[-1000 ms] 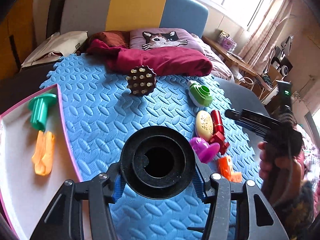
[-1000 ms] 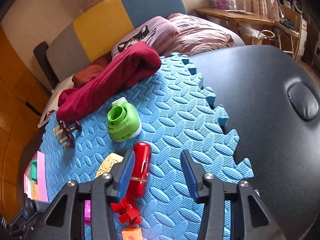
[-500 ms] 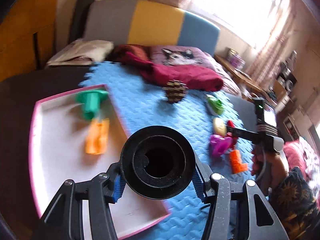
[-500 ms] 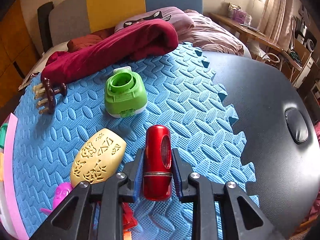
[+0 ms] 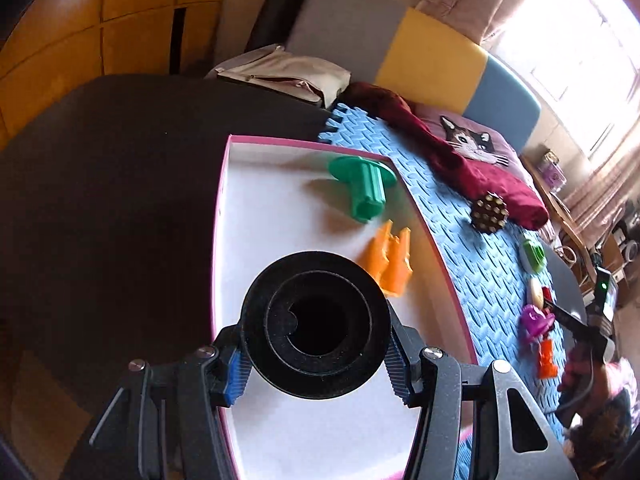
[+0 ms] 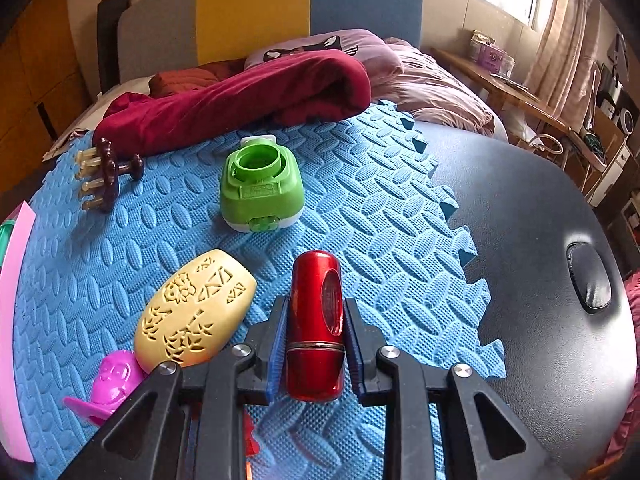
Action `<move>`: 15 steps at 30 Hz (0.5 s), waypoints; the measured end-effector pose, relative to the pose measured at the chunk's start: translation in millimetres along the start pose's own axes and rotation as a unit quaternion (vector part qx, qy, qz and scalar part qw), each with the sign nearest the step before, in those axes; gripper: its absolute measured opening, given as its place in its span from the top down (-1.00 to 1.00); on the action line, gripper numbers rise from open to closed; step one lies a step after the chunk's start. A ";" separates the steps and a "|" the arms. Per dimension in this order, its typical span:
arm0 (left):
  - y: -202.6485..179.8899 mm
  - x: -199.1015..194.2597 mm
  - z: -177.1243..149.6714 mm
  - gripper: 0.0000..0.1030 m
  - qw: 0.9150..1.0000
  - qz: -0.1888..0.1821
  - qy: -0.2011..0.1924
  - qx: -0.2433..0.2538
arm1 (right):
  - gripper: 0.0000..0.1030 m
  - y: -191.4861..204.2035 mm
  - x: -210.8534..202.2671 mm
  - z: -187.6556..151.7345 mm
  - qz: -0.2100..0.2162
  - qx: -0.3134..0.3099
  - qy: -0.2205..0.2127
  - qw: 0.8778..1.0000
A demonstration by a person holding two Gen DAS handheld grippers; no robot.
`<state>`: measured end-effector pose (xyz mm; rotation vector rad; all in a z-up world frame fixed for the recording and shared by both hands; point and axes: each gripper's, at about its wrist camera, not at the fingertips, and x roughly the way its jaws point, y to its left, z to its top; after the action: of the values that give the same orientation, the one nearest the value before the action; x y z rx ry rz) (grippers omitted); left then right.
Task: Organize rigid objects
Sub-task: 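Place the black cup in the tray with the left tool while the right tool holds the red cylinder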
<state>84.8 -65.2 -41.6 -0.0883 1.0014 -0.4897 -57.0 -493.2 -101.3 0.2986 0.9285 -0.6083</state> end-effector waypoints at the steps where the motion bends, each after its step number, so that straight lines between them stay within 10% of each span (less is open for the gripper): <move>1: 1.2 2.6 4.0 -0.10 1.000 0.001 -0.001 -0.001 | 0.50 0.1 0.1 -0.2 0.000 0.000 -0.001 1.000; 15: -1.2 59.3 72.4 -0.10 1.000 0.001 0.000 -0.014 | 0.50 -0.3 2.6 2.2 0.005 -0.004 -0.003 1.000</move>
<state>170.2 -102.8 -48.4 -0.1129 1.0078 -0.4745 -54.5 -495.4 -102.2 0.2941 0.9223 -0.5964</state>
